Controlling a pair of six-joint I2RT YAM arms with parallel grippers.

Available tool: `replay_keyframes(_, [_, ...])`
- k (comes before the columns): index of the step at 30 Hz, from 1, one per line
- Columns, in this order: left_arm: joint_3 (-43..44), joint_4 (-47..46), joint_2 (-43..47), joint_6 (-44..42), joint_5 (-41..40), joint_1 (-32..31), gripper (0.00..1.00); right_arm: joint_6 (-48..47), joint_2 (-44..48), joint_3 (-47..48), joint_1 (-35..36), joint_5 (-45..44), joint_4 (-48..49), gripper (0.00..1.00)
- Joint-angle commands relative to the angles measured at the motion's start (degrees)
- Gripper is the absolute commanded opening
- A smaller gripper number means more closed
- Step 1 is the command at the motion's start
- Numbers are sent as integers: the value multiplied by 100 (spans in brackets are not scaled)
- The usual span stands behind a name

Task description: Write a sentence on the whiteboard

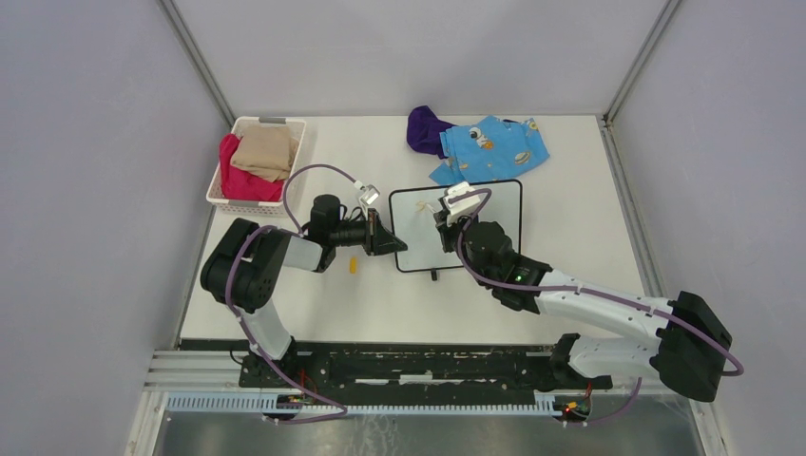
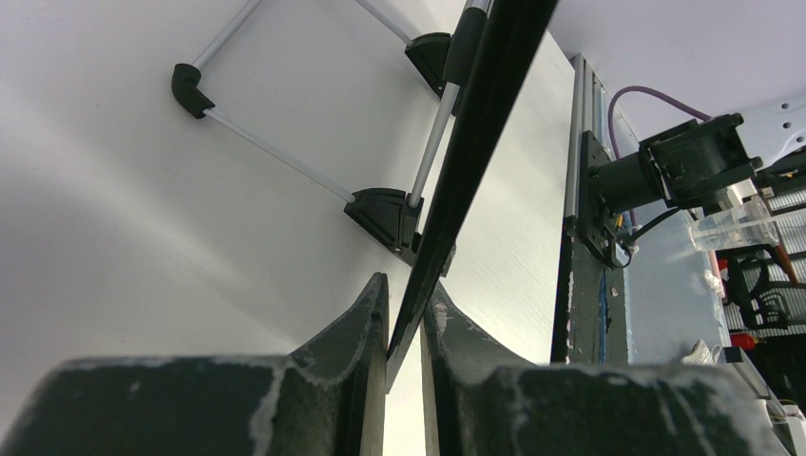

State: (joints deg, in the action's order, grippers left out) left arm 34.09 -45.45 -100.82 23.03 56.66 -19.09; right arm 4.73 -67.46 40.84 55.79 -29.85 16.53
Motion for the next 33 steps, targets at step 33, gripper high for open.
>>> replay_keyframes(33, [136, 247, 108, -272, -182, -23, 14, 94, 43, 43, -59, -48, 9, 0])
